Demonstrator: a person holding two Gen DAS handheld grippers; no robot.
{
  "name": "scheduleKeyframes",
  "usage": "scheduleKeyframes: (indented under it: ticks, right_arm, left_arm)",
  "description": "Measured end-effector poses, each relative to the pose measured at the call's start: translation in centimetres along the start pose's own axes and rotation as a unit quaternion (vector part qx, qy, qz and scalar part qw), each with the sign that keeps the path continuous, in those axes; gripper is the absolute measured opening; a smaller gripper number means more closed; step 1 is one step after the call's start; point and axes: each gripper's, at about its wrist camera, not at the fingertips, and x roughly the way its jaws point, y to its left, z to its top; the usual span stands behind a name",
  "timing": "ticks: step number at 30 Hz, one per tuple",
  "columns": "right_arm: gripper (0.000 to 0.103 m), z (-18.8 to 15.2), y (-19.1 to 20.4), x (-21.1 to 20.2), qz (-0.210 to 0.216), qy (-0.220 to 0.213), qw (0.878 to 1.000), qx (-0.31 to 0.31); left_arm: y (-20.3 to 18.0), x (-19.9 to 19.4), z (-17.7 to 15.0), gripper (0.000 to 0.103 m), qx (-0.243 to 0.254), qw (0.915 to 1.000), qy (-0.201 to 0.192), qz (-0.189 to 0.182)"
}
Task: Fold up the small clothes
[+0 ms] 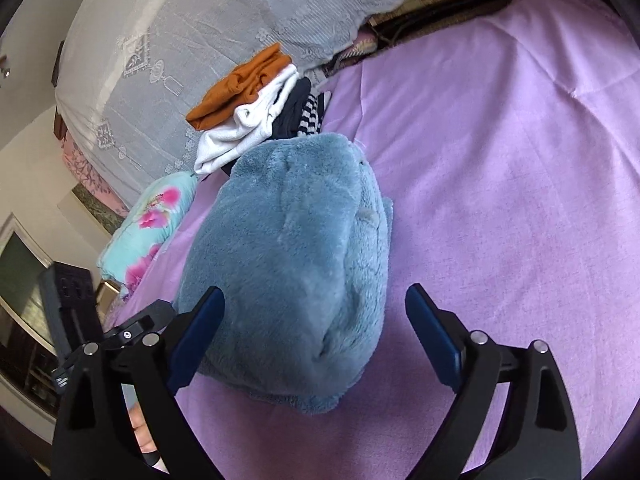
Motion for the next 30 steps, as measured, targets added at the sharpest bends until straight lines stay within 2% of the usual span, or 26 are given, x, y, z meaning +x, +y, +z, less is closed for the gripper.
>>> scheduleKeyframes:
  ticks: [3, 6, 7, 11, 14, 21, 26, 27, 28, 30]
  right_arm:
    - [0.092, 1.3, -1.3, 1.2, 0.023, 0.019, 0.999, 0.039]
    - [0.092, 2.2, -2.3, 3.1, 0.036, 0.042, 0.996, 0.072]
    - [0.092, 2.4, -2.4, 3.5, 0.040, 0.046, 0.995, 0.075]
    - [0.093, 3.0, -1.9, 5.0, 0.039, 0.048, 0.997, 0.055]
    - [0.094, 2.9, -1.5, 5.2, 0.032, 0.043, 0.998, 0.039]
    - [0.094, 2.7, -1.7, 4.7, 0.046, 0.044, 0.997, 0.044]
    - [0.094, 3.0, -1.2, 5.9, 0.037, 0.050, 0.998, 0.033]
    - [0.093, 3.0, -1.0, 6.0, 0.035, 0.050, 0.998, 0.026]
    - [0.084, 2.9, -0.9, 6.0, 0.035, 0.049, 0.998, 0.019]
    - [0.074, 2.4, -0.5, 5.8, 0.039, 0.041, 0.998, 0.007]
  left_arm:
    - [2.4, 2.4, 0.6, 0.101, -0.054, 0.9968, 0.048, -0.035]
    - [4.1, 4.7, 0.8, 0.101, -0.105, 0.9855, 0.090, -0.098]
    - [4.3, 5.2, 1.1, 0.101, -0.111, 0.9833, 0.096, -0.107]
    - [3.8, 6.4, 1.8, 0.101, -0.092, 0.9851, 0.097, -0.108]
    - [3.7, 7.7, 2.1, 0.101, -0.096, 0.9828, 0.103, -0.120]
    - [4.0, 7.2, 1.8, 0.101, -0.101, 0.9818, 0.100, -0.126]
    - [4.0, 6.8, 1.2, 0.101, -0.100, 0.9814, 0.102, -0.128]
    - [4.0, 7.1, 1.2, 0.101, -0.101, 0.9812, 0.103, -0.129]
    - [4.0, 7.3, 1.2, 0.101, -0.100, 0.9810, 0.104, -0.130]
    - [3.9, 7.4, 1.3, 0.101, -0.096, 0.9811, 0.103, -0.133]
